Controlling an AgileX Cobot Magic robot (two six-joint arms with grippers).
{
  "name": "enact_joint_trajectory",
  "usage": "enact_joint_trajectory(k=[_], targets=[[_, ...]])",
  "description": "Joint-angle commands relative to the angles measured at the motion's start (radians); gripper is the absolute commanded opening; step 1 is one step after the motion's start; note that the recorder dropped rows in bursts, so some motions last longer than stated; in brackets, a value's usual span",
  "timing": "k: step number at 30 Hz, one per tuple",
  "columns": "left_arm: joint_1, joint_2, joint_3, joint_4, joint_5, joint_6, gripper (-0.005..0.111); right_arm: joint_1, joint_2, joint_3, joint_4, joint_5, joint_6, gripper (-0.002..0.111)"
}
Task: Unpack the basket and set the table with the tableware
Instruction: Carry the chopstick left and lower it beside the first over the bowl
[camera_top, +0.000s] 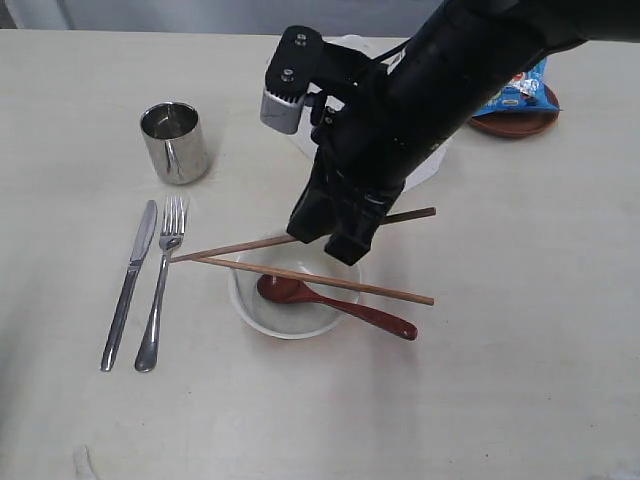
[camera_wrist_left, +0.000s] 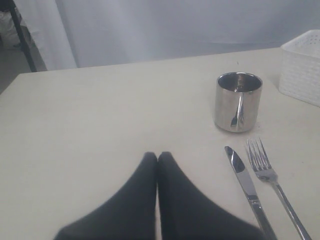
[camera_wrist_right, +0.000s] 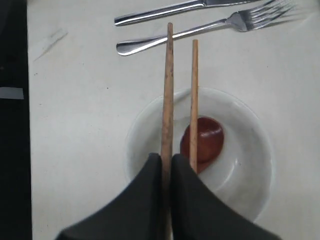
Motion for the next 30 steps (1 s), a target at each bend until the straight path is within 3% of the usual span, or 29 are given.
enact_joint_trajectory(k=[1, 10, 15, 19, 22, 30], targets=[[-0.005, -0.002, 0.002, -0.001, -0.001, -0.002, 0.000, 0.000, -0.012, -0.001, 0.056, 0.023, -0.048, 0.000], [-0.005, -0.002, 0.002, 0.003, -0.001, -0.002, 0.000, -0.054, -0.057, 0.085, 0.120, -0.030, -0.128, 0.000], [-0.005, -0.002, 0.002, 0.003, -0.001, -0.002, 0.000, -0.159, -0.072, 0.191, 0.331, -0.080, -0.353, 0.000], [-0.005, -0.002, 0.002, 0.003, -0.001, -0.002, 0.000, -0.183, -0.068, 0.251, 0.419, -0.130, -0.508, 0.000], [-0.005, -0.002, 0.002, 0.003, -0.001, -0.002, 0.000, -0.189, -0.054, 0.267, 0.420, -0.197, -0.527, 0.000], [-0.005, -0.002, 0.002, 0.003, -0.001, -0.002, 0.000, -0.215, 0.060, 0.267, 0.465, -0.161, -0.590, 0.000]])
